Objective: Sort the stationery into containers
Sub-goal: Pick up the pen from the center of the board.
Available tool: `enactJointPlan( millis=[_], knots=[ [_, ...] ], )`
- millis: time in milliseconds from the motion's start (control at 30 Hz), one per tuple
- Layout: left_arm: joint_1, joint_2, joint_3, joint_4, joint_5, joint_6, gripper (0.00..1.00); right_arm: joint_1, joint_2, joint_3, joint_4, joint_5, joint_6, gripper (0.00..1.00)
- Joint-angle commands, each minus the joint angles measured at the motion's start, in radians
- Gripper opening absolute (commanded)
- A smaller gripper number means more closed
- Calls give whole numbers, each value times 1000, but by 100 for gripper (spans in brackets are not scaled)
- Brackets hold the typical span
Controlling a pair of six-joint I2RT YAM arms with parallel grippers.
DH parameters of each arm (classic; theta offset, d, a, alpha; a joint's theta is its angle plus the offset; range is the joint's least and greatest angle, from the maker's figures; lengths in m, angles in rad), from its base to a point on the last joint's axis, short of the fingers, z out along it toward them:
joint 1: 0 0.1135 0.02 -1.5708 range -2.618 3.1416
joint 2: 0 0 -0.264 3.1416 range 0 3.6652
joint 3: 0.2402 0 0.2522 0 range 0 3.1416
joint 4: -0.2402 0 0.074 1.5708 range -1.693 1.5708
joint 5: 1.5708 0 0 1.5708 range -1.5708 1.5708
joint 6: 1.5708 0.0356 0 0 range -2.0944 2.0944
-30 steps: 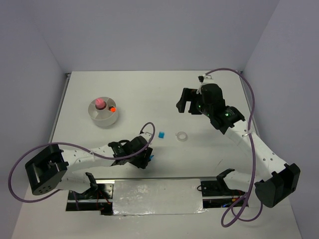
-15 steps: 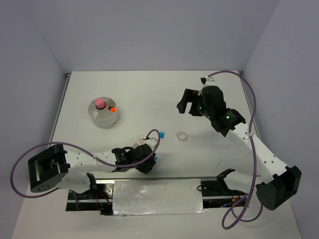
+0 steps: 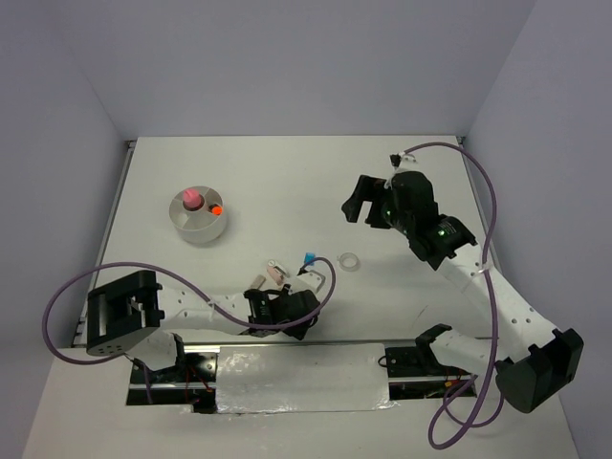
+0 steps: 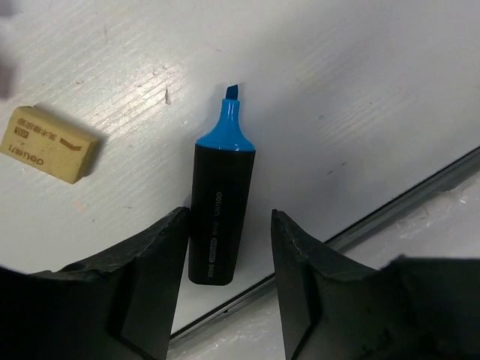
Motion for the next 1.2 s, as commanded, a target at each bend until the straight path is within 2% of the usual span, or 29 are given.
enactJointPlan(
  millis=[0, 67, 200, 300, 333, 367, 433, 533, 567, 700, 833, 967, 1167],
  knots=[
    [-34, 84, -24, -187, -14, -49, 59, -2, -37, -9, 11, 17, 8, 100],
    [-41, 92, -24, -194, -22, -58, 54, -2, -43, -13, 11, 22, 10, 100],
    [-49, 101, -42, -185, -22, -78, 49, -3, -68, -24, 8, 43, 19, 100],
    [-52, 110, -53, -171, -16, -86, 38, -3, -78, -30, -1, 58, 28, 100],
    [-54, 110, -53, -169, -16, -86, 38, -3, -80, -32, -2, 62, 28, 100],
    [-54, 113, -47, -171, -14, -86, 31, -3, -82, -33, -6, 62, 33, 100],
    [-55, 113, -39, -175, -11, -86, 24, -2, -86, -35, -15, 77, 42, 100],
    [-55, 96, -15, -206, -31, -106, 2, -3, -95, -46, -14, 82, 62, 100],
    [-55, 69, 3, -221, -43, -113, 0, -3, -95, -53, -11, 72, 63, 100],
    [-55, -54, 65, -309, -140, -149, 0, 0, -50, -50, -32, 42, 80, 100],
    [-55, -221, 143, -460, -290, -218, 0, 6, 56, -21, -116, 60, 171, 100],
    [-52, -339, 171, -561, -437, -290, 0, 65, 187, 0, -94, 33, 217, 100],
    [-52, -496, 168, -591, -505, -325, 0, 194, 423, 130, -69, 104, 281, 91]
  ],
)
